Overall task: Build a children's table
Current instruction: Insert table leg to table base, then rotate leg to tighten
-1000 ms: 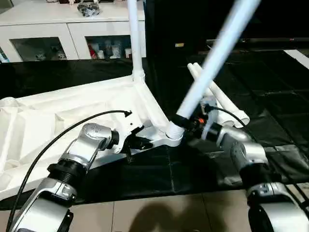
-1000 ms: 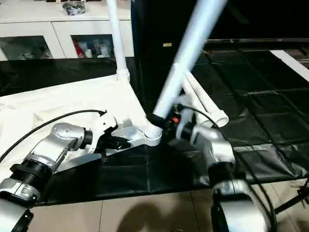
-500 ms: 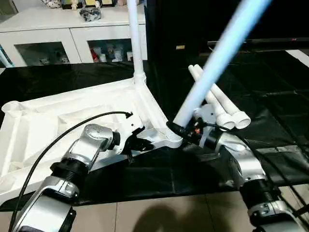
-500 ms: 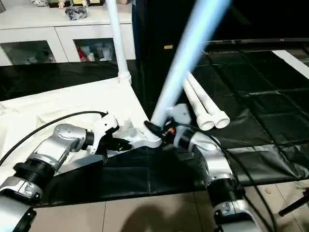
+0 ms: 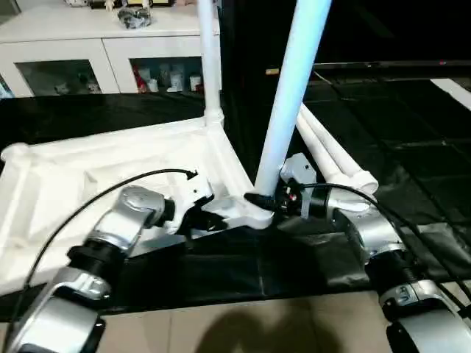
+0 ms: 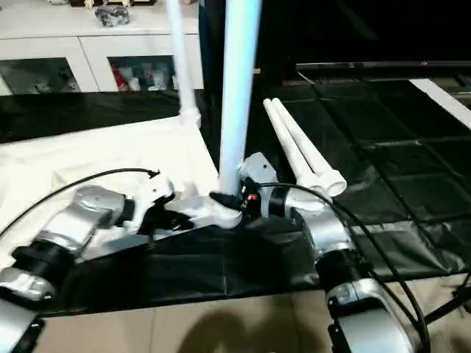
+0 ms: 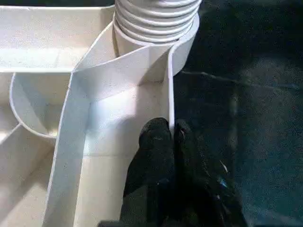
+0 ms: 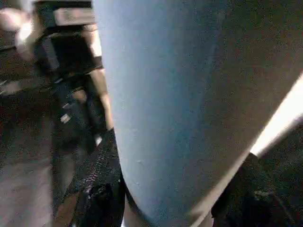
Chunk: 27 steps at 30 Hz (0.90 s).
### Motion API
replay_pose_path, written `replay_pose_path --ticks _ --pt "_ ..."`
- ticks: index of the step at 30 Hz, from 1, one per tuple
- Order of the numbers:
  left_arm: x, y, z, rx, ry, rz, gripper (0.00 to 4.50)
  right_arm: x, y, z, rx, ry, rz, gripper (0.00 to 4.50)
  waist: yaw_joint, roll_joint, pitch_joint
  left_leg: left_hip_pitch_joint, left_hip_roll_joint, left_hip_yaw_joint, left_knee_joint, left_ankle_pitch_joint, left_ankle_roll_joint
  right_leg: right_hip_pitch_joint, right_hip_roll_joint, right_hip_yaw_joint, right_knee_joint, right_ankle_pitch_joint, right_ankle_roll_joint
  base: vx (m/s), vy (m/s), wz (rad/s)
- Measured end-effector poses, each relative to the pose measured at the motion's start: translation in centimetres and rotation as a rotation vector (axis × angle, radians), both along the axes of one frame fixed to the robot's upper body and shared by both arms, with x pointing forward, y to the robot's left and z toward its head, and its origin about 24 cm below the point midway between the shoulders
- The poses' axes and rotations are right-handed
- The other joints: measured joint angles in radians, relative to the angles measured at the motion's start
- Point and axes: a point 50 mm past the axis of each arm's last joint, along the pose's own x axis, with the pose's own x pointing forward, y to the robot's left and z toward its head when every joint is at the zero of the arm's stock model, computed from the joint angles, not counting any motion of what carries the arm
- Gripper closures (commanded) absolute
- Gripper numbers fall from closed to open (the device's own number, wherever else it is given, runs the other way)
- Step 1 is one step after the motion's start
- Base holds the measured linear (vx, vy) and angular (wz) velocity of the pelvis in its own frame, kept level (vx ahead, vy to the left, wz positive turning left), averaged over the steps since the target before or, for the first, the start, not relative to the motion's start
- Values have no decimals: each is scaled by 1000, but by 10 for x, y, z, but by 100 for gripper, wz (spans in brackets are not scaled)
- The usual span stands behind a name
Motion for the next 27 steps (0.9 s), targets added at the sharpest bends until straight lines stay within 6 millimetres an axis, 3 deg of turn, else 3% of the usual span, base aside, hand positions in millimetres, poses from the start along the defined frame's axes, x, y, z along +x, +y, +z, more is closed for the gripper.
replay_pose_path --ticks 5,9,14,22,27 --pt "-3 2 1 14 10 -56 450 -5 -2 -2 -11 36 95 259 5 -9 -5 1 -1 2 0 -1 0 3 -2 2 0 -3 -5 0 0 0" --pt "-4 1 0 14 24 -80 450 -9 -4 -2 -9 40 127 259 14 -10 -6 3 0 2 -1 -2 -2 4 -1 1 0 -6 -6 0 0 0" --pt "-4 1 0 37 36 -106 450 -13 -5 -7 13 61 136 259 21 -7 -6 18 0 3 -7 -4 -5 14 -1 1 0 -12 -4 0 0 0" --pt "-3 -3 -3 26 51 -109 450 -17 -6 -8 33 54 116 259 25 13 -8 18 0 1 -8 -4 -5 15 -1 0 0 -13 -5 0 0 0" --pt "-2 -1 -5 18 71 -72 450 -15 0 -12 88 62 39 259 19 26 -10 19 -1 1 -9 -4 -5 16 -1 1 0 -13 -5 0 0 0"
